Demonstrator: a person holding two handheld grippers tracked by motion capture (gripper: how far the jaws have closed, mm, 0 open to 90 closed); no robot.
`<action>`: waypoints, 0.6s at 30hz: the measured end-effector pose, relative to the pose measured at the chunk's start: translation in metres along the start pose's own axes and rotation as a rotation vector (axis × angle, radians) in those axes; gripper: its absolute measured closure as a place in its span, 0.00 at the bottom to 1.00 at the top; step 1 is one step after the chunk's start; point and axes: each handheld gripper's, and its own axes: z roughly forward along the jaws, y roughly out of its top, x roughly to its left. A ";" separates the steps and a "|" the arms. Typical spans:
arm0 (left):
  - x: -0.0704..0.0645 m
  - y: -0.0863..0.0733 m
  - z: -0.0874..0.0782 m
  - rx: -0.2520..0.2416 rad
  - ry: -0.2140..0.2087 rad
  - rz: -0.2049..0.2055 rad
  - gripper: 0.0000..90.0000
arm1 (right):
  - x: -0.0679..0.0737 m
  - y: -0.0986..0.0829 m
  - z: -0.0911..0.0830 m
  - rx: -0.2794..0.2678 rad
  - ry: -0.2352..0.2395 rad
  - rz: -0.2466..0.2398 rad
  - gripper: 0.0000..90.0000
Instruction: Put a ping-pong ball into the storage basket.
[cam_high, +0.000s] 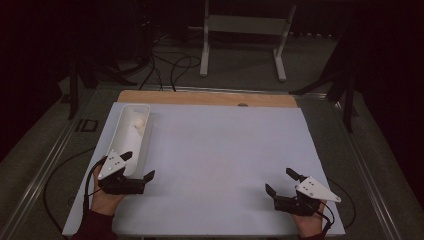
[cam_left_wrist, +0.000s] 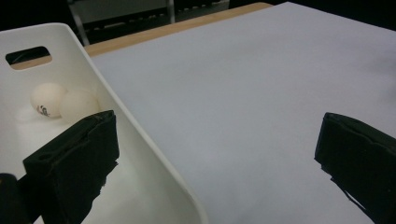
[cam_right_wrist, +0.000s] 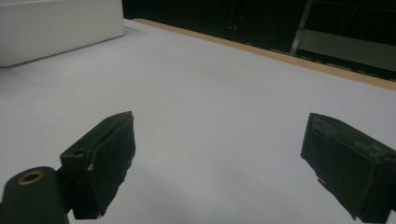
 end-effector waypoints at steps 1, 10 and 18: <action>0.000 0.000 0.000 -0.004 -0.001 0.001 0.01 | 0.000 0.000 0.000 0.000 0.000 0.002 0.11; -0.001 -0.004 -0.003 -0.016 -0.006 0.010 0.01 | -0.001 0.001 0.000 -0.001 0.002 0.000 0.11; -0.001 -0.007 -0.006 -0.024 -0.003 0.027 0.01 | -0.001 0.001 0.000 0.001 0.006 0.001 0.11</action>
